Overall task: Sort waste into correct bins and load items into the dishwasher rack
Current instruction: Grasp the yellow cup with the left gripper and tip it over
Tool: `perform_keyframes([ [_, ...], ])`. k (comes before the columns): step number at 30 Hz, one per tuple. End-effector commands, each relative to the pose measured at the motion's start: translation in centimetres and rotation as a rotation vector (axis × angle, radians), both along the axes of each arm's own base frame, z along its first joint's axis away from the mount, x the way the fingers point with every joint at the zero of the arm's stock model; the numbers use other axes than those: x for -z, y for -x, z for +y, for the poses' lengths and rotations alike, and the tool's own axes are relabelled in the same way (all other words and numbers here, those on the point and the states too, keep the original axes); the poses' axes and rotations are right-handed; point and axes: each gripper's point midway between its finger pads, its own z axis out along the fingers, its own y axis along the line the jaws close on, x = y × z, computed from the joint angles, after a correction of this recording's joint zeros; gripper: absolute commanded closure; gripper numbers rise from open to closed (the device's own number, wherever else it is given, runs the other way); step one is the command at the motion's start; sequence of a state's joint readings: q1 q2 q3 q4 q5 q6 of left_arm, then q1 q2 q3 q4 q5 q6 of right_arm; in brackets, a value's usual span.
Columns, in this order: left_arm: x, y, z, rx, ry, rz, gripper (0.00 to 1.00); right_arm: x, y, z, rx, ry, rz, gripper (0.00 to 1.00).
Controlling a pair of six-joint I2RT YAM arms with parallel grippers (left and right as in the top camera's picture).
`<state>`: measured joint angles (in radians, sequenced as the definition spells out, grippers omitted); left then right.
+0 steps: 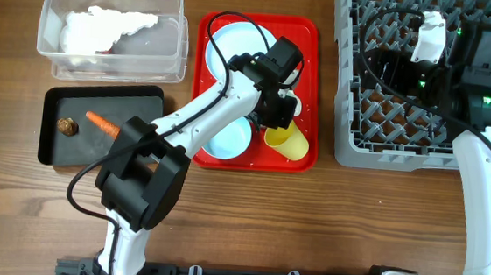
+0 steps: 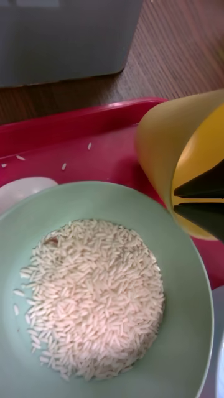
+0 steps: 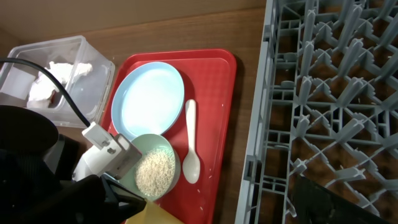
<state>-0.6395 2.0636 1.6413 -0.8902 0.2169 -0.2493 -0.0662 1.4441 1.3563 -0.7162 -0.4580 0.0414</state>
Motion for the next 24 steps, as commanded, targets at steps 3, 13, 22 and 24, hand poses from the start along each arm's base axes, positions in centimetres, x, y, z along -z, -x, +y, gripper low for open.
perform_keyframes([
  [3,-1.1,0.5,-1.4,0.022,0.077,0.031,0.91,0.2,-0.2,-0.2,0.016,0.005,0.008,0.01],
  [13,-5.2,2.3,-3.5,0.083,0.115,-0.006,0.8,0.2,-0.2,-0.2,0.016,0.005,0.007,0.0],
  [22,-5.3,3.3,1.5,-0.062,-0.042,0.068,0.72,0.3,0.0,-0.1,0.016,0.005,0.015,0.0],
  [24,-6.5,2.1,5.1,-0.165,-0.046,0.097,0.64,0.3,-0.1,-0.1,0.016,0.005,0.014,0.0],
])
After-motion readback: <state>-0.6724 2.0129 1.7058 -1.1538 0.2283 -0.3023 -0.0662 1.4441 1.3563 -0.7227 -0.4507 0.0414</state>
